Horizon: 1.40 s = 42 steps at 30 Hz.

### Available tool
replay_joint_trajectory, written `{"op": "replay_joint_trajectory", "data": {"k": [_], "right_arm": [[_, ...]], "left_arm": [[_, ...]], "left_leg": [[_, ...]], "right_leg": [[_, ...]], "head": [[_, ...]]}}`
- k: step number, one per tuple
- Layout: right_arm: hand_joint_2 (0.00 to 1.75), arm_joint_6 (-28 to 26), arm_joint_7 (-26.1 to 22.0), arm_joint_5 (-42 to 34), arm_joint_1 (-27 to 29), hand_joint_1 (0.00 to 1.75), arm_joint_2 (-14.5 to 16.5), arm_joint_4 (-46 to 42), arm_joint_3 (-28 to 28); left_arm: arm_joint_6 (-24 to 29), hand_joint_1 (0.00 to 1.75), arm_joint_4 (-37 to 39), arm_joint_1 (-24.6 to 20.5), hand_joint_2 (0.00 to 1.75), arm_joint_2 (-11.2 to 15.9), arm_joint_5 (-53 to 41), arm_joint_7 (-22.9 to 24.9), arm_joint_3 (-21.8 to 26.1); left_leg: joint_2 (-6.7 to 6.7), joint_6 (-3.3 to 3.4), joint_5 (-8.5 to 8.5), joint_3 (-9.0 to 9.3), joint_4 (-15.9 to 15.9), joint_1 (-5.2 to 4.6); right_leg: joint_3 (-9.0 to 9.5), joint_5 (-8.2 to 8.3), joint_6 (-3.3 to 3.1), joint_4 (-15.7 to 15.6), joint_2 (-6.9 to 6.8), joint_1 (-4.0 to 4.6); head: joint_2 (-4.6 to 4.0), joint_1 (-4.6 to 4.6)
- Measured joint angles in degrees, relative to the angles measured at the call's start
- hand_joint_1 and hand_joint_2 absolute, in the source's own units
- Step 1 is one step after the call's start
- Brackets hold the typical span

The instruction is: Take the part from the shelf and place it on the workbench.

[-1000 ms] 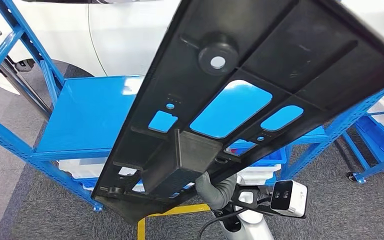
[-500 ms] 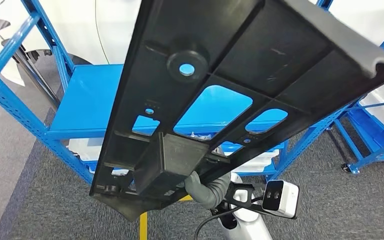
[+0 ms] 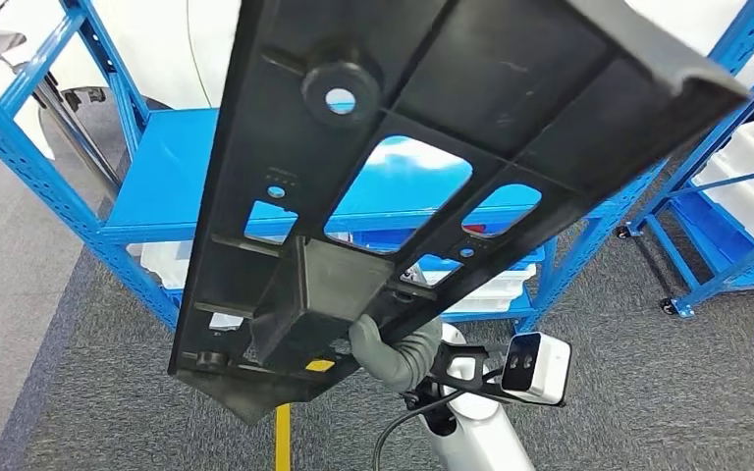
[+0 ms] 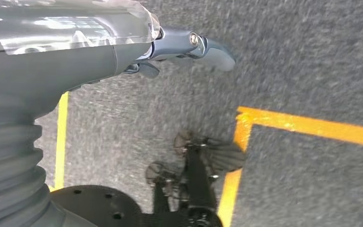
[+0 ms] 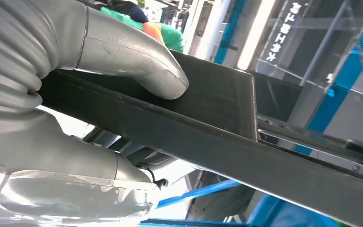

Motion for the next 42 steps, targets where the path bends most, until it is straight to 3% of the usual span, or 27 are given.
{"op": "replay_joint_trajectory", "data": {"k": [2, 4, 5, 6, 7, 8, 10, 11, 12, 14, 16, 19, 20, 21, 22, 24, 26, 29, 31, 34, 35, 36, 37, 40, 42], "right_arm": [[1.75, -0.1, 0.02, -0.19, -0.18, 1.75, 0.09, 0.43, 0.61], [1.75, -0.15, 0.02, -0.38, -0.25, 1.75, 0.09, 0.9, 1.05], [1.75, -0.12, 0.02, -0.5, -0.26, 1.75, 0.08, 1.17, 1.18], [1.75, -0.05, 0.02, -0.65, -0.28, 1.75, 0.07, 1.44, 1.26], [1.75, 0.04, 0.02, -0.85, -0.32, 1.75, 0.05, 1.71, 1.32], [1.75, 0.13, 0.02, -1.05, -0.39, 1.75, 0.06, 1.94, 1.37], [1.75, 0.29, 0.03, -1.34, -0.6, 1.75, 0.07, 2.28, 1.49], [1.75, 0.44, 0.03, -1.44, -0.72, 1.75, 0.08, 2.44, 1.6], [1.75, 0.66, 0.03, -1.56, -0.81, 1.75, 0.08, 2.63, 1.73], [1.75, 1.07, 0.03, -1.84, -0.97, 1.75, 0.07, 3.11, 2.0], [1.75, 1.21, 0.02, -2.06, -1.17, 1.75, 0.06, 3.67, 2.16], [1.75, 1.36, 0.02, -2.32, -1.45, 1.75, -0.03, 4.68, 2.34], [1.75, 1.44, 0.02, -2.36, -1.5, 1.75, -0.1, 5.1, 2.43], [1.75, 1.51, 0.03, -2.39, -1.56, 1.75, -0.16, 5.54, 2.54], [1.75, 1.55, 0.03, -2.42, -1.66, 1.75, -0.2, 5.95, 2.66], [1.75, 1.56, 0.03, -2.47, -2.06, 1.75, -0.23, 6.61, 2.91], [1.75, 1.58, 0.01, -2.62, -2.59, 1.75, -0.23, 7.03, 3.15], [1.75, 1.61, 0.0, -2.85, -2.87, 1.75, -0.23, 7.49, 3.33], [1.75, 1.63, 0.01, -2.93, -2.92, 1.75, -0.17, 7.62, 3.37], [1.75, 1.89, 0.01, -2.97, -2.83, 1.75, -0.1, 7.79, 3.44], [1.75, 2.0, 0.01, -2.94, -2.7, 1.75, -0.12, 7.86, 3.45], [1.75, 2.09, 0.02, -2.9, -2.56, 1.75, -0.14, 7.91, 3.46], [1.75, 2.1, 0.02, -2.81, -2.42, 1.75, -0.15, 7.88, 3.46], [1.75, 1.63, -0.02, -1.98, -2.16, 1.75, -0.15, 6.92, 3.23], [1.75, 0.95, -0.04, -0.96, -1.83, 1.75, -0.16, 5.09, 2.48]], "left_arm": [[0.22, 0.0, 0.0, 0.1, 1.75, -0.02, 0.26, 0.28, 0.02], [0.3, 0.0, 0.01, 0.13, 1.75, -0.08, 0.5, 0.45, 0.05], [0.34, 0.0, 0.01, 0.14, 1.75, -0.09, 0.61, 0.49, 0.08], [0.41, 0.0, 0.01, 0.15, 1.75, -0.09, 0.73, 0.52, 0.11], [0.54, 0.0, 0.01, 0.15, 1.75, -0.08, 0.89, 0.54, 0.15], [0.68, 0.0, 0.0, 0.13, 1.75, -0.08, 1.02, 0.56, 0.19], [0.97, 0.0, 0.0, -0.01, 1.75, -0.09, 1.22, 0.6, 0.25], [1.14, 0.0, 0.0, -0.06, 1.75, -0.11, 1.32, 0.61, 0.28], [1.27, 0.0, 0.0, -0.07, 1.75, -0.13, 1.46, 0.69, 0.33], [1.56, 0.0, 0.01, 0.04, 1.75, -0.26, 1.76, 0.97, 0.51], [1.76, 0.0, 0.02, 0.07, 1.75, -0.41, 1.97, 1.25, 0.66], [2.12, 0.0, 0.02, 0.11, 1.75, -0.48, 2.01, 1.6, 0.75], [2.2, 0.0, 0.02, 0.16, 1.75, -0.5, 1.99, 1.75, 0.81], [2.24, 0.0, 0.02, 0.21, 1.75, -0.54, 1.99, 1.92, 0.91], [2.27, 0.0, 0.02, 0.23, 1.75, -0.62, 1.99, 2.04, 1.03], [2.31, 0.0, 0.02, 0.22, 1.75, -0.9, 2.01, 2.18, 1.26], [2.39, 0.0, 0.02, 0.18, 1.75, -1.14, 2.04, 2.24, 1.45], [2.77, 0.0, 0.02, 0.15, 1.75, -1.25, 1.9, 2.64, 1.62], [3.21, 0.0, 0.02, 0.18, 1.75, -1.28, 1.64, 3.06, 1.62], [4.04, 0.0, 0.02, 0.29, 1.75, -1.33, 1.21, 3.8, 1.62], [4.33, 0.0, 0.02, 0.35, 1.75, -1.34, 1.04, 4.02, 1.62], [4.67, 0.0, 0.02, 0.41, 1.75, -1.35, 0.82, 4.21, 1.62], [5.1, 0.0, 0.02, 0.46, 1.75, -1.34, 0.59, 4.38, 1.62], [6.35, 0.0, 0.02, 0.56, 1.75, -1.14, -0.58, 4.55, 1.56], [6.49, 0.0, 0.02, 0.64, 1.75, -0.91, -1.53, 4.3, 1.46]], "left_leg": [[-0.05, -0.52, -5.09, -1.52, 4.71, 0.18], [-0.03, -1.05, -9.86, -3.17, 12.08, 0.34], [-0.03, -1.25, -10.35, -3.29, 14.63, 0.4], [-0.02, -1.4, -9.58, -2.58, 15.47, 0.45], [-0.02, -1.47, -8.01, -0.79, 14.16, 0.51], [-0.02, -1.47, -6.65, 1.99, 10.93, 0.58], [-0.09, -1.11, -6.81, 7.59, 2.99, 0.48], [-0.14, -0.72, -7.6, 9.12, 0.37, 0.36], [-0.18, -0.23, -8.22, 9.59, -0.85, 0.21], [-0.12, 0.79, -7.67, 9.1, -1.17, 0.2], [0.04, 1.61, -6.63, 8.46, -1.35, 0.32], [0.14, 2.05, -5.19, 6.8, -1.26, 0.32], [0.14, 2.01, -4.82, 6.27, -1.2, 0.31], [0.13, 1.94, -4.51, 5.84, -1.15, 0.31], [0.11, 1.84, -4.28, 5.54, -1.1, 0.29], [0.07, 1.57, -3.98, 5.24, -1.01, 0.21], [0.08, 1.12, -3.73, 5.04, -0.92, 0.07], [0.17, 0.28, -3.46, 4.78, -0.94, 0.05], [0.15, -0.22, -4.92, 3.87, 0.93, 0.08], [0.12, -0.82, -10.6, -0.74, 11.52, 0.24], [0.12, -0.99, -11.64, -2.03, 14.59, 0.3], [0.12, -1.11, -11.61, -2.41, 15.75, 0.35], [0.08, -1.17, -10.37, -1.53, 14.29, 0.45], [-1.46, -1.07, -5.72, 4.19, 3.33, 0.88], [-2.53, -0.76, -5.34, 5.6, 0.24, 0.88]], "right_leg": [[-1.29, 1.5, -0.51, -0.36, -0.2, -0.25], [-3.05, 2.8, -0.6, -0.21, -0.26, -0.2], [-4.01, 3.43, -0.54, -0.05, -0.3, -0.18], [-5.0, 4.01, -0.42, 0.2, -0.33, -0.2], [-6.0, 4.53, -0.26, 0.54, -0.34, -0.25], [-6.96, 4.97, -0.06, 0.99, -0.33, -0.31], [-8.42, 5.62, 0.48, 1.92, -0.28, -0.25], [-8.79, 5.88, 0.79, 2.22, -0.28, -0.21], [-8.95, 6.18, 1.12, 2.32, -0.28, -0.19], [-9.09, 6.64, 1.85, 2.37, -0.25, -0.31], [-10.31, 4.54, 2.54, 4.81, -0.05, -0.53], [-14.42, -2.44, 3.22, 15.83, 0.14, -0.85], [-15.03, -3.56, 3.31, 18.43, 0.14, -0.88], [-14.46, -3.55, 3.29, 18.77, 0.14, -0.89], [-12.67, -2.58, 3.15, 16.69, 0.15, -0.88], [-6.92, 0.1, 2.45, 8.1, 0.16, -0.71], [-3.6, 1.32, 1.72, 2.36, 0.15, -0.38], [-3.6, 1.76, 0.96, 1.45, 0.13, -0.34], [-3.64, 2.32, 0.29, 0.87, -0.01, -0.67], [-4.02, 2.72, -0.22, 0.7, -0.18, -0.71], [-4.17, 2.76, -0.23, 0.82, -0.06, -0.68], [-4.31, 2.77, -0.19, 0.98, 0.12, -0.69], [-4.42, 2.76, -0.11, 1.19, 0.43, -0.71], [-4.96, 2.58, 0.46, 2.14, 1.63, -0.74], [-5.69, 2.72, 1.17, 2.65, 2.45, -0.68]], "head": [[0.0, -0.01], [0.0, -0.01], [0.0, 0.0], [0.0, 0.0], [0.0, 0.0], [0.0, -0.01], [0.0, -0.01], [0.0, -0.01], [0.0, -0.01], [0.0, 0.0], [0.0, 0.0], [0.0, 0.0], [0.0, 0.0], [0.0, 0.0], [0.0, 0.0], [0.0, 0.0], [0.0, -0.01], [0.0, -0.01], [0.0, -0.01], [0.0, -0.01], [0.0, -0.01], [0.0, -0.01], [0.0, -0.01], [0.0, -0.01], [0.0, -0.01]]}}
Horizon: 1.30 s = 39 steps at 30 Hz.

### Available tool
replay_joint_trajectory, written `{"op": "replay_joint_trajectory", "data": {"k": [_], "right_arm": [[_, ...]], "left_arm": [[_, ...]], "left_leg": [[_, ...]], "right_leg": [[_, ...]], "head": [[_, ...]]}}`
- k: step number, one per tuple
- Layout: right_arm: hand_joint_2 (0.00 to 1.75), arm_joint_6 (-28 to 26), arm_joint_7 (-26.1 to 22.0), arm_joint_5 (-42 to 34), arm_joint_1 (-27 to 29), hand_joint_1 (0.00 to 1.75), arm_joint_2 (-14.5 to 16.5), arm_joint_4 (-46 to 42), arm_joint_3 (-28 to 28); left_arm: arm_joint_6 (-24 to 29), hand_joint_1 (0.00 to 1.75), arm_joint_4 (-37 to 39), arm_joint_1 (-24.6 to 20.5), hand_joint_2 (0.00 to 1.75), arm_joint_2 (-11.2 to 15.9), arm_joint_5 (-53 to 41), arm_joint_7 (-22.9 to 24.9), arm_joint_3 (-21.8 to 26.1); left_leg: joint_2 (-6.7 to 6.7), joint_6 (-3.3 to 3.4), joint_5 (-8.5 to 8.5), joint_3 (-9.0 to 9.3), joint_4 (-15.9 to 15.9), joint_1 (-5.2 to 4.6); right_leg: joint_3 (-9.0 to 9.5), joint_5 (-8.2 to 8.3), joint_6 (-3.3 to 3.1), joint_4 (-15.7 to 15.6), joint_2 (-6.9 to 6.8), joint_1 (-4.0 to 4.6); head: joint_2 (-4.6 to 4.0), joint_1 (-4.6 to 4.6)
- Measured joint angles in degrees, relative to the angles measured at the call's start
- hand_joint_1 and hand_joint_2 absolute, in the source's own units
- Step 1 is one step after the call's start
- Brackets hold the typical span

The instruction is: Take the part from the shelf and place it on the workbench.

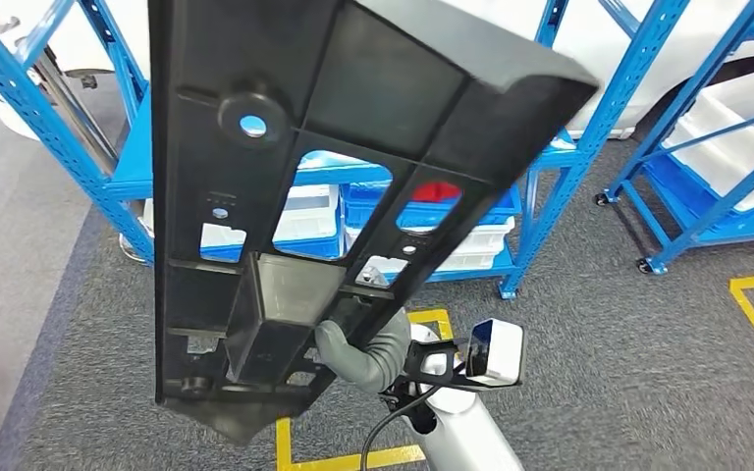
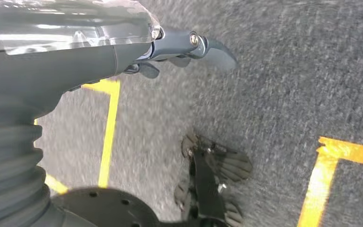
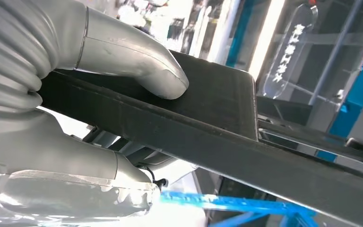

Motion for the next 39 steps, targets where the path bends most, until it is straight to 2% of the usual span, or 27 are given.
{"op": "replay_joint_trajectory", "data": {"k": [2, 4, 5, 7, 8, 9, 10, 11, 13, 14, 15, 17, 18, 19, 21, 23, 24, 25, 26, 27, 29, 31, 33, 35, 37, 38, 39], "right_arm": [[1.75, -0.59, -0.01, 1.02, 0.5, 1.75, -0.04, -2.6, -1.46], [1.75, -1.14, -0.03, 2.12, 0.65, 1.75, -0.17, -5.27, -3.3], [1.75, -1.5, -0.05, 2.64, 0.59, 1.75, -0.26, -6.41, -4.13], [1.75, -2.5, -0.08, 3.42, 0.45, 1.75, -0.53, -7.94, -5.26], [1.75, -3.23, -0.09, 3.76, 0.43, 1.75, -0.74, -8.41, -5.53], [1.75, -3.97, -0.09, 4.03, 0.43, 1.75, -1.02, -8.74, -5.67], [1.75, -4.63, -0.09, 4.22, 0.4, 1.75, -1.34, -9.04, -5.71], [1.75, -5.09, -0.09, 4.28, 0.35, 1.75, -1.68, -9.33, -5.72], [1.75, -5.54, -0.09, 4.17, 0.01, 1.75, -2.28, -9.85, -5.72], [1.75, -5.69, -0.09, 4.08, -0.25, 1.75, -2.49, -10.04, -5.72], [1.75, -5.87, -0.09, 3.96, -0.48, 1.75, -2.67, -10.18, -5.72], [1.75, -6.13, -0.09, 3.72, -0.7, 1.75, -3.04, -10.29, -5.72], [1.75, -6.18, -0.09, 3.62, -0.72, 1.75, -3.2, -10.34, -5.72], [1.75, -6.19, -0.09, 3.51, -0.79, 1.75, -3.32, -10.41, -5.72], [1.75, -6.23, -0.09, 3.18, -0.96, 1.75, -3.42, -10.52, -5.67], [1.75, -6.48, -0.08, 2.89, -0.91, 1.75, -3.5, -10.54, -5.62], [1.75, -6.72, -0.07, 2.84, -0.74, 1.75, -3.58, -10.55, -5.62], [1.75, -6.96, -0.06, 2.86, -0.48, 1.75, -3.67, -10.58, -5.62], [1.75, -7.15, -0.05, 2.87, -0.17, 1.75, -3.78, -10.66, -5.63], [1.75, -7.24, -0.05, 2.86, 0.12, 1.75, -3.86, -10.78, -5.65], [1.75, -7.23, -0.04, 2.81, 0.5, 1.75, -4.0, -11.06, -5.68], [1.75, -7.14, -0.04, 2.78, 0.7, 1.75, -4.14, -11.21, -5.73], [1.75, -6.91, -0.03, 2.86, 1.0, 1.75, -4.34, -11.35, -5.9], [1.75, -6.47, -0.03, 2.96, 1.2, 1.75, -4.55, -11.68, -6.15], [1.75, -6.09, -0.04, 2.98, 1.28, 1.75, -4.68, -11.9, -6.29], [1.75, -5.99, -0.03, 2.97, 1.35, 1.75, -4.73, -11.92, -6.33], [1.75, -5.98, -0.03, 2.97, 1.46, 1.75, -4.8, -11.92, -6.38]], "left_arm": [[-0.53, 0.0, 0.0, 0.03, 1.75, 0.37, -0.96, -0.5, -0.3], [-1.39, 0.0, 0.0, -0.11, 1.75, 0.84, -1.99, -1.04, -0.95], [-1.82, 0.0, 0.0, -0.23, 1.75, 1.07, -2.47, -1.23, -1.32], [-2.52, 0.0, 0.0, -0.56, 1.75, 1.53, -3.36, -1.18, -2.05], [-2.81, 0.0, 0.0, -0.74, 1.75, 1.67, -3.75, -0.97, -2.4], [-3.02, 0.0, 0.0, -0.96, 1.75, 1.76, -4.08, -0.67, -2.73], [-3.18, 0.0, 0.0, -1.19, 1.75, 1.79, -4.3, -0.37, -3.02], [-3.28, 0.0, 0.0, -1.41, 1.75, 1.8, -4.42, -0.1, -3.26], [-3.25, 0.0, 0.0, -1.62, 1.75, 1.8, -4.33, 0.33, -3.64], [-3.13, 0.0, 0.0, -1.59, 1.75, 1.8, -4.2, 0.56, -3.73], [-2.95, 0.0, 0.0, -1.51, 1.75, 1.82, -4.07, 0.78, -3.77], [-2.58, 0.0, 0.0, -1.38, 1.75, 1.85, -3.98, 1.14, -3.78], [-2.47, 0.0, -0.01, -1.37, 1.75, 1.93, -3.97, 1.25, -3.78], [-2.41, 0.0, -0.01, -1.36, 1.75, 2.01, -3.96, 1.34, -3.78], [-2.42, 0.0, -0.01, -1.2, 1.75, 2.17, -4.04, 1.83, -3.78], [-2.45, 0.0, 0.0, -0.78, 1.75, 2.2, -4.53, 2.68, -3.81], [-2.44, 0.0, 0.0, -0.56, 1.75, 2.2, -4.93, 3.08, -3.9], [-2.39, 0.0, 0.0, -0.4, 1.75, 2.2, -5.39, 3.39, -4.02], [-2.29, 0.0, 0.0, -0.31, 1.75, 2.2, -5.87, 3.59, -4.16], [-2.19, 0.0, 0.0, -0.28, 1.75, 2.2, -6.29, 3.74, -4.32], [-2.03, 0.0, 0.0, -0.29, 1.75, 2.2, -6.92, 3.92, -4.62], [-2.05, 0.0, 0.0, -0.28, 1.75, 2.2, -7.18, 4.09, -4.97], [-2.27, 0.0, 0.01, -0.33, 1.75, 2.1, -7.34, 4.38, -5.3], [-2.52, 0.0, 0.02, -0.44, 1.75, 1.96, -7.4, 4.71, -5.53], [-2.62, 0.0, 0.02, -0.38, 1.75, 1.9, -7.34, 4.96, -5.61], [-2.64, 0.0, 0.02, -0.27, 1.75, 1.88, -7.28, 5.04, -5.61], [-2.64, 0.0, 0.02, -0.16, 1.75, 1.88, -7.22, 5.09, -5.61]], "left_leg": [[0.49, 0.56, 0.14, -0.15, -0.07, -0.09], [1.33, 1.39, 0.51, -0.21, -0.37, 0.06], [1.82, 1.77, 0.68, -0.26, -0.53, 0.14], [2.82, 2.17, 0.8, -0.44, -0.56, -0.02], [3.37, 2.21, 0.81, -0.51, -0.54, -0.1], [3.9, 2.23, 0.82, -0.54, -0.54, -0.16], [4.4, 2.22, 0.81, -0.51, -0.53, -0.2], [4.87, 2.18, 0.79, -0.43, -0.53, -0.23], [5.73, 1.95, 0.66, -0.24, -0.47, -0.4], [6.15, 1.69, 0.58, -0.19, -0.44, -0.52], [6.6, 1.41, 0.52, -0.16, -0.42, -0.63], [7.54, 0.75, 0.5, -0.02, -0.6, -0.72], [7.42, 0.43, 0.28, 0.01, -0.51, -0.68], [6.72, 0.18, -0.46, -0.25, 0.27, -0.63], [4.37, -0.11, -3.72, -2.47, 5.46, -0.48], [3.18, -0.24, -7.12, -6.05, 13.27, -0.46], [3.05, -0.28, -7.55, -7.18, 15.55, -0.46], [3.0, -0.25, -6.77, -7.28, 15.57, -0.45], [2.83, -0.15, -4.93, -6.26, 13.17, -0.43], [2.31, -0.01, -2.61, -4.46, 9.11, -0.39], [0.46, 0.31, 0.05, -1.24, 2.03, -0.29], [-0.39, 0.6, 0.11, -0.32, 0.04, -0.38], [0.46, 1.13, 0.44, -0.27, -0.21, -0.32], [1.5, 1.78, 0.8, -0.2, -0.62, -0.06], [2.68, 2.17, 0.91, -0.21, -0.78, -0.08], [3.36, 2.25, 0.89, -0.24, -0.76, -0.15], [4.04, 2.29, 0.85, -0.26, -0.74, -0.19]], "right_leg": [[-0.48, 0.29, 0.72, 0.05, 0.69, -0.01], [-1.26, -0.76, 1.33, 1.47, 0.21, -0.08], [-2.37, -2.21, 1.63, 3.79, -0.34, -0.14], [-5.96, -5.99, 2.11, 11.49, -1.28, -0.29], [-7.6, -7.21, 2.25, 14.99, -1.42, -0.37], [-8.37, -7.43, 2.32, 16.77, -1.51, -0.43], [-7.92, -6.51, 2.28, 16.1, -1.64, -0.48], [-6.34, -4.78, 2.14, 13.24, -1.95, -0.48], [-1.85, -1.44, 1.43, 4.82, -4.01, -0.07], [-0.39, -0.62, 0.99, 1.85, -4.9, 0.24], [0.29, -0.39, 0.58, 0.27, -5.49, 0.53], [0.09, -0.32, -0.1, -0.19, -4.74, 0.67], [0.1, -0.12, -0.44, -0.43, -4.26, 0.53], [0.12, 0.12, -0.82, -0.69, -3.77, 0.35], [0.16, 0.47, -1.38, -1.05, -2.82, 0.1], [0.03, 0.55, -1.61, -1.01, -1.59, 0.19], [0.01, 0.56, -1.65, -0.96, -0.92, 0.26], [0.03, 0.56, -1.64, -0.87, -0.23, 0.31], [0.07, 0.52, -1.59, -0.75, 0.46, 0.32], [0.09, 0.45, -1.49, -0.57, 1.14, 0.31], [-0.13, 0.33, -1.08, -0.08, 2.35, 0.36], [-0.6, 0.47, -0.47, 0.16, 3.35, 0.27], [-0.91, 0.62, 0.21, 0.17, 4.03, 0.13], [-1.9, -0.77, 0.83, 2.21, 2.29, 0.28], [-4.82, -4.09, 1.34, 8.37, -0.33, 0.18], [-6.59, -5.58, 1.52, 11.98, -0.93, -0.02], [-7.86, -6.32, 1.65, 14.58, -1.27, -0.21]], "head": [[0.0, 0.0], [0.0, 0.01], [0.0, 0.01], [0.0, 0.01], [0.0, 0.01], [0.0, 0.01], [0.0, 0.01], [0.0, 0.01], [0.0, 0.01], [0.0, 0.01], [0.0, 0.01], [0.0, 0.01], [0.0, 0.01], [0.0, 0.01], [0.0, 0.0], [0.0, 0.0], [0.0, 0.0], [0.0, 0.01], [0.0, 0.01], [0.0, 0.01], [0.0, 0.01], [0.0, 0.0], [0.0, 0.0], [0.0, 0.02], [0.0, 0.04], [0.0, 0.04], [0.0, 0.04]]}}
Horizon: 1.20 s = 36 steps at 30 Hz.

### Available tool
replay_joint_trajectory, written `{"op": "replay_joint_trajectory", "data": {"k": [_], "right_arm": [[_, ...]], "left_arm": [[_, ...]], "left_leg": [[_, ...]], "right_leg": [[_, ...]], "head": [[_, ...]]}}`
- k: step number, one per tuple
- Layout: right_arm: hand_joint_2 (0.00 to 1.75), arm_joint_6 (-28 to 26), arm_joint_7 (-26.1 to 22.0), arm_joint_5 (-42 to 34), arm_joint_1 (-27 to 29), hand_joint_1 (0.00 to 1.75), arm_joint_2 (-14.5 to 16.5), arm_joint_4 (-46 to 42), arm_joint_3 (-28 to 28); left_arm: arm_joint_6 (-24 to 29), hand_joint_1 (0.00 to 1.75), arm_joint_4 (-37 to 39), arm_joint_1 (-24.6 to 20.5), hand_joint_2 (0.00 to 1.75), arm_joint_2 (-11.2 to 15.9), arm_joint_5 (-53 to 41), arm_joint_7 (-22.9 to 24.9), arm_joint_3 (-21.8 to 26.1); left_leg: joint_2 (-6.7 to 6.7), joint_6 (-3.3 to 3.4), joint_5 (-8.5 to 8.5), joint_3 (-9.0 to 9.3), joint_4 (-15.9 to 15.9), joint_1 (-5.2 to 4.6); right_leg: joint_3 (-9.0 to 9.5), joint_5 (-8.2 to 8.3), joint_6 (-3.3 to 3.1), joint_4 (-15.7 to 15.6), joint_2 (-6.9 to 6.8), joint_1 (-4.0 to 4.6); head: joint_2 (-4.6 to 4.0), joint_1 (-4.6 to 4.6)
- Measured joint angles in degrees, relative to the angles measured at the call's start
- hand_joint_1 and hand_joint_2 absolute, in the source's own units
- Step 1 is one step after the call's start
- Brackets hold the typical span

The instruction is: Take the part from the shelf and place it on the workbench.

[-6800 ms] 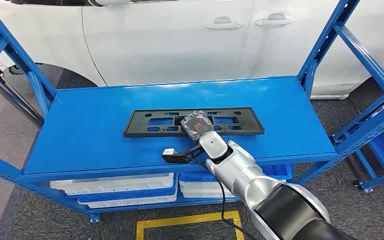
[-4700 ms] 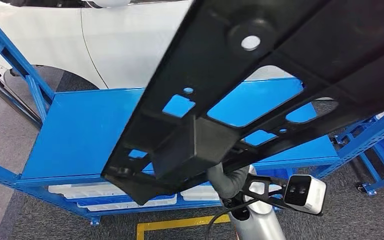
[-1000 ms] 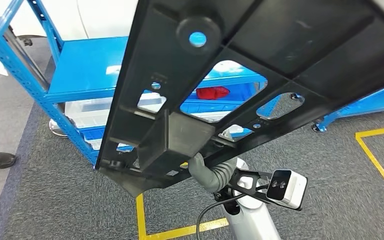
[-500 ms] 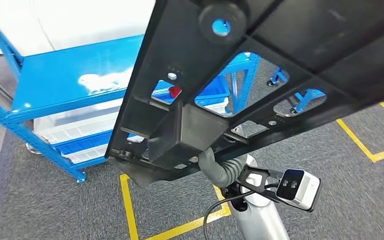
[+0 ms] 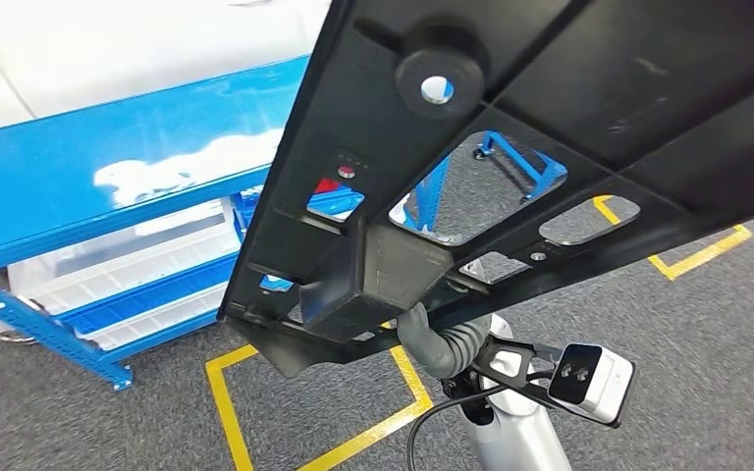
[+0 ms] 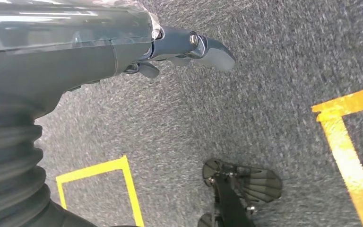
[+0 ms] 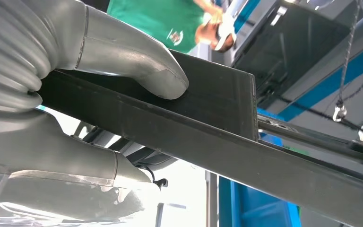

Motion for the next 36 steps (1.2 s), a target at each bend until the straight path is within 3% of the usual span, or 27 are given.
{"op": "replay_joint_trajectory", "data": {"k": [1, 2, 4, 6, 7, 9, 11, 14, 15, 16, 17, 18, 20, 22, 24, 25, 27, 29, 31, 32, 33, 34, 36], "right_arm": [[1.75, 0.0, 0.01, -0.01, 0.09, 1.75, -0.09, 0.0, -0.05], [1.75, 0.01, 0.01, -0.01, 0.16, 1.75, -0.16, -0.01, -0.1], [1.75, 0.02, 0.01, -0.01, 0.16, 1.75, -0.27, -0.11, -0.13], [1.75, 0.08, 0.0, -0.04, 0.12, 1.75, -0.29, -0.24, -0.13], [1.75, 0.21, -0.01, -0.09, 0.12, 1.75, -0.3, -0.27, -0.15], [1.75, 0.63, -0.02, -0.19, 0.15, 1.75, -0.32, -0.32, -0.26], [1.75, 1.01, -0.02, -0.22, 0.09, 1.75, -0.32, -0.54, -0.39], [1.75, 0.98, -0.01, -0.09, 0.06, 1.75, -0.31, -0.74, -0.46], [1.75, 0.91, 0.0, -0.01, 0.12, 1.75, -0.35, -0.74, -0.5], [1.75, 0.89, 0.01, 0.0, 0.16, 1.75, -0.42, -0.74, -0.54], [1.75, 0.93, 0.02, -0.07, 0.16, 1.75, -0.49, -0.74, -0.58], [1.75, 1.0, 0.03, -0.21, 0.12, 1.75, -0.54, -0.74, -0.64], [1.75, 1.1, 0.02, -0.52, -0.07, 1.75, -0.57, -0.74, -0.73], [1.75, 1.11, 0.02, -0.65, -0.25, 1.75, -0.58, -0.74, -0.79], [1.75, 1.11, 0.03, -0.68, -0.32, 1.75, -0.62, -0.75, -0.91], [1.75, 1.11, 0.02, -0.69, -0.34, 1.75, -0.65, -0.78, -0.97], [1.75, 1.11, 0.02, -0.7, -0.53, 1.75, -0.74, -0.87, -1.05], [1.75, 1.11, 0.01, -0.71, -0.69, 1.75, -0.81, -0.91, -1.08], [1.75, 1.13, 0.02, -0.72, -0.68, 1.75, -0.91, -0.9, -1.09], [1.75, 1.18, 0.02, -0.73, -0.67, 1.75, -0.96, -0.9, -1.09], [1.75, 1.27, 0.03, -0.74, -0.68, 1.75, -0.98, -0.9, -1.09], [1.75, 1.38, 0.03, -0.75, -0.72, 1.75, -1.0, -0.9, -1.09], [1.75, 1.7, 0.03, -0.8, -1.0, 1.75, -0.99, -0.9, -1.09]], "left_arm": [[-0.01, 0.0, 0.0, 0.06, 1.75, -0.01, 0.04, 0.03, -0.01], [-0.02, 0.0, 0.0, 0.06, 1.75, -0.04, 0.06, 0.05, -0.02], [-0.05, 0.0, 0.0, -0.04, 1.75, -0.15, 0.06, 0.07, -0.04], [-0.08, 0.0, 0.0, -0.08, 1.75, -0.22, 0.09, 0.12, -0.04], [-0.09, 0.0, 0.0, -0.07, 1.75, -0.22, 0.14, 0.24, -0.04], [-0.21, 0.0, 0.0, -0.11, 1.75, -0.25, 0.3, 0.52, -0.03], [-0.5, 0.0, 0.0, -0.21, 1.75, -0.29, 0.57, 0.6, -0.02], [-0.85, 0.0, 0.04, 0.08, 1.75, -0.45, 1.06, 0.42, 0.06], [-0.87, 0.0, 0.05, 0.26, 1.75, -0.5, 1.24, 0.38, 0.12], [-0.79, 0.0, 0.06, 0.4, 1.75, -0.54, 1.51, 0.34, 0.21], [-0.62, 0.0, 0.07, 0.47, 1.75, -0.56, 1.89, 0.3, 0.35], [-0.37, 0.0, 0.07, 0.47, 1.75, -0.57, 2.27, 0.23, 0.52], [0.14, 0.0, 0.07, 0.43, 1.75, -0.6, 2.99, 0.06, 1.02], [0.43, 0.0, 0.07, 0.41, 1.75, -0.68, 3.32, -0.02, 1.54], [0.56, 0.0, 0.07, 0.29, 1.75, -0.86, 3.39, -0.02, 1.84], [0.58, 0.0, 0.07, 0.2, 1.75, -0.96, 3.39, -0.02, 1.9], [0.61, 0.0, 0.07, 0.08, 1.75, -1.13, 3.4, -0.06, 1.97], [0.63, 0.0, 0.07, 0.17, 1.75, -1.14, 3.41, -0.09, 2.03], [0.68, 0.0, 0.07, 0.3, 1.75, -1.14, 3.54, -0.09, 2.19], [0.75, 0.0, 0.07, 0.3, 1.75, -1.16, 3.64, -0.1, 2.3], [0.88, 0.0, 0.07, 0.26, 1.75, -1.2, 3.76, -0.1, 2.42], [1.04, 0.0, 0.07, 0.21, 1.75, -1.23, 3.88, -0.09, 2.56], [1.43, 0.0, 0.07, 0.12, 1.75, -1.29, 4.3, -0.04, 2.91]], "left_leg": [[0.68, -0.03, -0.03, 0.0, 0.02, -0.02], [1.33, -0.09, -0.08, 0.02, 0.03, -0.02], [2.41, -0.35, -0.23, 0.23, 0.03, -0.06], [3.3, -0.9, -0.45, 0.48, 0.04, -0.3], [3.79, -1.24, -0.53, 0.62, 0.01, -0.42], [4.74, -1.98, -0.67, 0.88, -0.15, -0.45], [3.52, -2.5, -2.05, 0.55, 1.21, -0.28], [-0.26, -2.67, -7.44, -3.72, 11.05, -0.11], [-0.74, -2.66, -8.65, -5.36, 14.48, -0.1], [-0.93, -2.6, -8.75, -6.27, 16.2, -0.11], [-1.04, -2.48, -7.65, -6.13, 15.59, -0.11], [-1.33, -2.3, -5.68, -5.01, 12.9, -0.1], [-3.46, -1.82, -1.8, -1.58, 4.96, -0.06], [-5.24, -1.49, -0.64, 0.18, 0.81, -0.13], [-4.72, -1.1, -0.62, 0.34, 0.38, -0.2], [-4.13, -0.77, -0.43, 0.44, 0.14, -0.14], [-2.81, -0.07, -0.13, 0.63, -0.33, 0.07], [-1.42, 0.27, -0.14, 0.63, -0.4, -0.1], [0.09, 0.28, -0.23, 0.59, -0.38, -0.2], [0.82, 0.24, -0.3, 0.61, -0.37, -0.2], [1.46, 0.16, -0.39, 0.7, -0.37, -0.21], [2.04, 0.04, -0.5, 0.85, -0.36, -0.21], [3.0, -0.42, -0.8, 1.14, -0.33, -0.41]], "right_leg": [[-0.33, 0.31, 0.06, 0.68, -0.26, -0.15], [0.45, 1.53, 0.04, -0.79, -0.56, -0.25], [4.41, 4.78, -0.27, -8.25, -2.47, -0.17], [7.23, 6.25, -0.91, -13.77, -4.45, 0.31], [7.55, 6.19, -1.25, -14.62, -4.8, 0.58], [7.42, 6.49, -1.92, -14.81, -3.47, 0.59], [7.56, 6.9, -2.65, -15.34, -2.29, 0.29], [7.61, 7.17, -3.32, -15.6, -0.44, 0.28], [7.58, 7.19, -3.41, -15.58, 0.32, 0.4], [7.57, 7.2, -3.45, -15.54, 1.11, 0.51], [7.58, 7.21, -3.45, -15.46, 1.9, 0.59], [7.62, 7.2, -3.41, -15.35, 2.66, 0.63], [7.54, 7.12, -3.15, -14.98, 4.01, 0.66], [7.12, 7.18, -2.54, -14.66, 5.13, 0.52], [6.69, 7.46, -1.69, -14.69, 6.21, 0.36], [6.55, 7.38, -1.33, -14.55, 5.93, 0.38], [5.27, 5.61, -0.62, -11.84, 3.31, 0.55], [1.98, 2.06, -0.03, -4.94, 0.43, 0.31], [-0.97, 0.16, 0.36, 0.95, -0.28, -0.06], [-1.04, 0.7, 0.44, 1.11, -0.46, -0.18], [0.14, 2.18, 0.42, -1.08, -0.74, -0.26], [2.25, 4.12, 0.27, -4.95, -1.38, -0.25], [6.2, 6.45, -0.48, -12.39, -3.45, 0.26]], "head": [[0.0, 0.0], [0.0, 0.0], [0.0, 0.0], [0.0, -0.01], [0.0, -0.01], [0.0, -0.01], [0.0, -0.01], [0.0, -0.01], [0.0, -0.01], [0.0, -0.01], [0.0, -0.01], [0.0, -0.01], [0.0, -0.01], [0.0, -0.01], [0.0, -0.01], [0.0, -0.01], [0.0, 0.01], [0.0, 0.01], [0.0, 0.01], [0.0, 0.01], [0.0, 0.01], [0.0, 0.01], [0.0, 0.01]]}}
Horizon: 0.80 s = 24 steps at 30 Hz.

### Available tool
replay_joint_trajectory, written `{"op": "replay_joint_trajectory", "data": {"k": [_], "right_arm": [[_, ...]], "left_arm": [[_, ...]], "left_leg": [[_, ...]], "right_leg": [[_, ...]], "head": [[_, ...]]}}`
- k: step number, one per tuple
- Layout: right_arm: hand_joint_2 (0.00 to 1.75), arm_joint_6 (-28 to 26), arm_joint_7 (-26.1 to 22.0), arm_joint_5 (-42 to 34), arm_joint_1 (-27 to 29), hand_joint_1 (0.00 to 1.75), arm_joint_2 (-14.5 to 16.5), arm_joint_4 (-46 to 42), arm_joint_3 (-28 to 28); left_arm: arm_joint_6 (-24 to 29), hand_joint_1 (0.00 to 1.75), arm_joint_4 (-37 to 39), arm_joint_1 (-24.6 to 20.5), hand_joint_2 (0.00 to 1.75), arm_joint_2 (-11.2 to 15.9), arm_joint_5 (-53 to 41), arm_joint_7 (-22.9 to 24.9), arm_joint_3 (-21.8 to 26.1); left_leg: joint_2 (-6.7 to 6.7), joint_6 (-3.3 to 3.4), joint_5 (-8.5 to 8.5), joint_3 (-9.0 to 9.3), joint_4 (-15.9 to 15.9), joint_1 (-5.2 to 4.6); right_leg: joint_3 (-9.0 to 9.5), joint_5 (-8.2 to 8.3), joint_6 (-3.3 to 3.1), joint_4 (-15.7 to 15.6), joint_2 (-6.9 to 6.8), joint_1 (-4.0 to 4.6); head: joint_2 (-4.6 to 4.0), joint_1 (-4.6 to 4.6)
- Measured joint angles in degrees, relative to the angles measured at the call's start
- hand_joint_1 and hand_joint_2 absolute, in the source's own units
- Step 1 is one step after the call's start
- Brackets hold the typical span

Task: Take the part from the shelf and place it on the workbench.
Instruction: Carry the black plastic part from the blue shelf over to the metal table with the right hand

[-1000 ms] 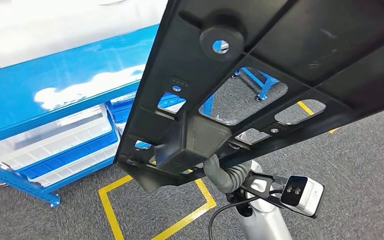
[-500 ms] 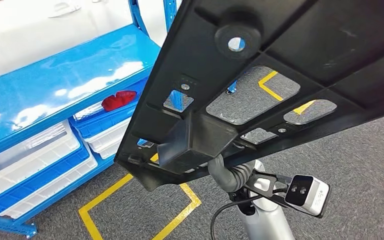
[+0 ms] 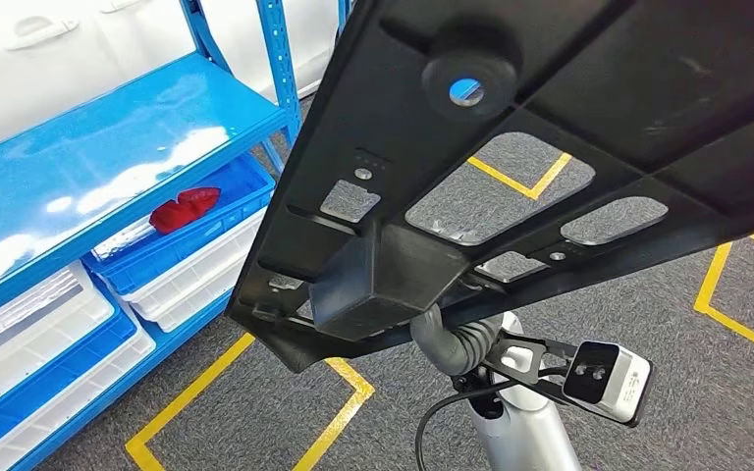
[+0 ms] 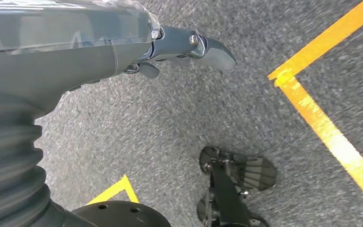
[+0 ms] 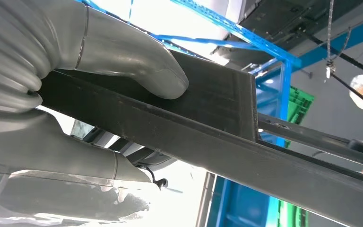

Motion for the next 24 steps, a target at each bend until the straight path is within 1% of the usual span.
{"op": "replay_joint_trajectory", "data": {"k": [1, 2, 3, 4, 5, 6, 7, 8, 9, 10, 11, 12, 13, 14, 15, 16, 17, 18, 19, 20, 21, 22, 23, 24], "right_arm": [[1.75, 0.16, -0.01, -0.1, -0.2, 1.75, 0.01, 0.01, -0.01], [1.75, 0.31, -0.01, -0.23, -0.37, 1.75, 0.02, 0.01, -0.01], [1.75, 0.44, -0.01, -0.39, -0.49, 1.75, 0.05, 0.02, -0.02], [1.75, 0.6, -0.02, -0.54, -0.57, 1.75, 0.15, 0.02, -0.02], [1.75, 0.8, -0.02, -0.63, -0.69, 1.75, 0.28, 0.02, -0.03], [1.75, 1.02, -0.02, -0.67, -0.89, 1.75, 0.5, 0.04, -0.03], [1.75, 1.13, -0.02, -0.55, -1.07, 1.75, 0.75, 0.05, -0.04], [1.75, 1.09, -0.03, -0.29, -1.22, 1.75, 0.95, 0.06, -0.05], [1.75, 0.91, -0.02, 0.06, -1.24, 1.75, 1.09, 0.07, -0.07], [1.75, 0.65, -0.02, 0.4, -1.12, 1.75, 1.15, 0.07, -0.1], [1.75, 0.43, -0.01, 0.62, -0.99, 1.75, 1.15, 0.07, -0.15], [1.75, 0.28, 0.01, 0.74, -0.88, 1.75, 1.15, 0.05, -0.22], [1.75, 0.19, 0.01, 0.78, -0.82, 1.75, 1.16, 0.03, -0.3], [1.75, 0.16, -0.01, 0.79, -0.82, 1.75, 1.17, 0.01, -0.37], [1.75, 0.15, -0.02, 0.78, -0.83, 1.75, 1.2, -0.02, -0.44], [1.75, 0.13, -0.02, 0.74, -0.8, 1.75, 1.22, -0.09, -0.54], [1.75, 0.1, -0.01, 0.69, -0.68, 1.75, 1.23, -0.22, -0.71], [1.75, 0.08, 0.01, 0.62, -0.48, 1.75, 1.23, -0.43, -1.0], [1.75, 0.08, 0.02, 0.5, -0.22, 1.75, 1.19, -0.71, -1.41], [1.75, 0.13, -0.02, 0.31, 0.02, 1.75, 1.14, -1.03, -1.89], [1.75, 0.24, -0.04, 0.1, 0.18, 1.75, 1.08, -1.31, -2.36], [1.75, 0.39, -0.07, -0.11, 0.27, 1.75, 1.03, -1.51, -2.75], [1.75, 0.6, -0.1, -0.26, 0.37, 1.75, 1.0, -1.63, -3.07], [1.75, 0.81, -0.09, -0.34, 0.49, 1.75, 0.99, -1.66, -3.34]], "left_arm": [[0.13, 0.0, 0.0, -0.04, 1.75, 0.0, 0.3, 0.01, 0.21], [0.21, 0.0, 0.0, -0.1, 1.75, 0.01, 0.58, -0.01, 0.41], [0.25, 0.0, 0.0, -0.2, 1.75, 0.02, 0.86, -0.08, 0.61], [0.24, 0.0, 0.0, -0.31, 1.75, 0.03, 1.06, -0.19, 0.8], [0.22, 0.0, 0.0, -0.4, 1.75, 0.06, 1.15, -0.33, 0.97], [0.19, 0.0, 0.0, -0.45, 1.75, 0.08, 1.19, -0.5, 1.14], [0.13, 0.0, 0.0, -0.41, 1.75, 0.1, 1.04, -0.67, 1.28], [0.07, 0.0, 0.0, -0.32, 1.75, 0.1, 0.84, -0.83, 1.38], [0.02, 0.0, 0.0, -0.21, 1.75, 0.09, 0.57, -0.97, 1.45], [-0.02, 0.0, 0.0, -0.1, 1.75, 0.09, 0.31, -1.09, 1.46], [-0.02, 0.0, 0.0, -0.04, 1.75, 0.1, 0.14, -1.17, 1.46], [-0.02, 0.0, 0.0, -0.02, 1.75, 0.11, 0.02, -1.24, 1.46], [-0.02, 0.0, 0.0, -0.04, 1.75, 0.12, -0.03, -1.28, 1.46], [-0.02, 0.0, 0.0, -0.06, 1.75, 0.13, -0.08, -1.31, 1.46], [-0.02, 0.0, 0.0, -0.07, 1.75, 0.13, -0.14, -1.35, 1.46], [-0.02, 0.0, 0.0, -0.09, 1.75, 0.12, -0.24, -1.39, 1.46], [-0.01, 0.0, 0.0, -0.12, 1.75, 0.11, -0.39, -1.45, 1.45], [0.0, 0.0, 0.0, -0.18, 1.75, 0.11, -0.6, -1.5, 1.43], [0.02, 0.0, 0.0, -0.26, 1.75, 0.06, -0.83, -1.51, 1.39], [0.1, 0.0, 0.0, -0.31, 1.75, 0.03, -1.03, -1.44, 1.36], [0.26, 0.0, 0.0, -0.35, 1.75, 0.01, -1.17, -1.31, 1.33], [0.46, 0.0, 0.0, -0.35, 1.75, -0.01, -1.22, -1.1, 1.31], [0.74, 0.0, 0.0, -0.3, 1.75, 0.03, -1.16, -0.84, 1.32], [0.95, 0.0, 0.0, -0.24, 1.75, 0.05, -1.07, -0.59, 1.32]], "left_leg": [[0.45, -0.3, -0.14, 0.1, 0.02, -0.1], [0.91, -0.62, -0.25, 0.19, 0.0, -0.2], [1.42, -0.95, -0.31, 0.33, -0.07, -0.25], [1.52, -1.27, -0.51, 0.44, -0.04, -0.2], [0.83, -1.57, -1.0, 0.36, 0.43, -0.14], [-0.38, -1.8, -2.1, -0.25, 2.02, -0.06], [-1.9, -1.97, -3.75, -1.55, 4.9, 0.05], [-3.17, -2.08, -5.63, -3.36, 8.74, 0.08], [-3.78, -2.17, -7.25, -5.38, 12.77, 0.09], [-4.0, -2.26, -7.95, -6.94, 15.64, 0.11], [-4.07, -2.32, -7.5, -7.63, 16.52, 0.13], [-4.17, -2.34, -5.88, -7.2, 14.98, 0.19], [-4.56, -2.34, -3.53, -5.81, 11.48, 0.32], [-5.68, -2.29, -1.51, -4.1, 7.47, 0.51], [-6.87, -2.21, -0.14, -2.62, 3.98, 0.69], [-7.83, -2.07, 0.44, -1.72, 1.91, 0.77], [-8.41, -1.83, 0.35, -1.42, 1.18, 0.73], [-8.15, -1.53, 0.32, -1.39, 1.04, 0.59], [-7.56, -1.12, 0.46, -1.34, 0.95, 0.63], [-6.97, -0.69, 0.61, -1.23, 0.74, 0.67], [-6.29, -0.25, 0.74, -1.12, 0.51, 0.73], [-5.55, 0.11, 0.82, -1.03, 0.3, 0.75], [-4.82, 0.35, 0.79, -0.99, 0.25, 0.58], [-4.06, 0.5, 0.73, -1.0, 0.26, 0.43]], "right_leg": [[0.93, 0.32, -0.47, -1.9, -0.6, 0.3], [1.11, 0.16, -0.88, -2.52, -0.68, 0.56], [0.98, 0.27, -1.25, -2.57, -0.01, 0.63], [1.04, 0.37, -1.56, -2.77, 0.56, 0.47], [1.18, 0.53, -1.87, -3.07, 1.11, 0.3], [1.33, 0.71, -2.22, -3.37, 1.65, 0.11], [1.47, 0.84, -2.51, -3.58, 2.21, -0.07], [1.48, 0.86, -2.7, -3.62, 2.82, -0.03], [1.48, 0.87, -2.83, -3.59, 3.48, 0.01], [1.5, 0.86, -2.85, -3.56, 4.21, 0.05], [1.53, 0.84, -2.84, -3.49, 4.94, 0.06], [1.57, 0.8, -2.78, -3.38, 5.71, 0.02], [1.61, 0.72, -2.65, -3.2, 6.47, -0.04], [1.56, 0.58, -2.43, -2.94, 7.19, -0.09], [1.39, 0.44, -2.15, -2.55, 7.9, -0.09], [1.13, 0.37, -1.82, -2.27, 8.47, -0.11], [0.86, 0.39, -1.46, -2.13, 9.03, -0.12], [0.65, 0.5, -1.06, -2.11, 9.56, -0.16], [0.53, 0.56, -0.7, -2.17, 9.87, -0.27], [0.33, 0.31, -0.37, -1.81, 9.31, -0.24], [-0.31, -0.51, -0.09, -0.5, 8.07, -0.22], [-1.52, -1.9, 0.12, 1.96, 6.47, -0.21], [-3.3, -3.68, 0.32, 5.51, 4.79, -0.23], [-5.35, -5.39, 0.5, 9.49, 3.86, -0.36]], "head": [[0.0, 0.0], [0.0, 0.0], [0.0, -0.01], [0.0, -0.01], [0.0, 0.0], [0.0, -0.01], [0.0, -0.01], [0.0, -0.01], [0.0, -0.01], [0.0, -0.01], [0.0, -0.01], [0.0, -0.01], [0.0, -0.01], [0.0, -0.01], [0.0, -0.01], [0.0, -0.01], [0.0, -0.01], [0.0, -0.01], [0.0, -0.01], [0.0, 0.0], [0.0, 0.0], [0.0, 0.02], [0.0, 0.03], [0.0, 0.02]]}}
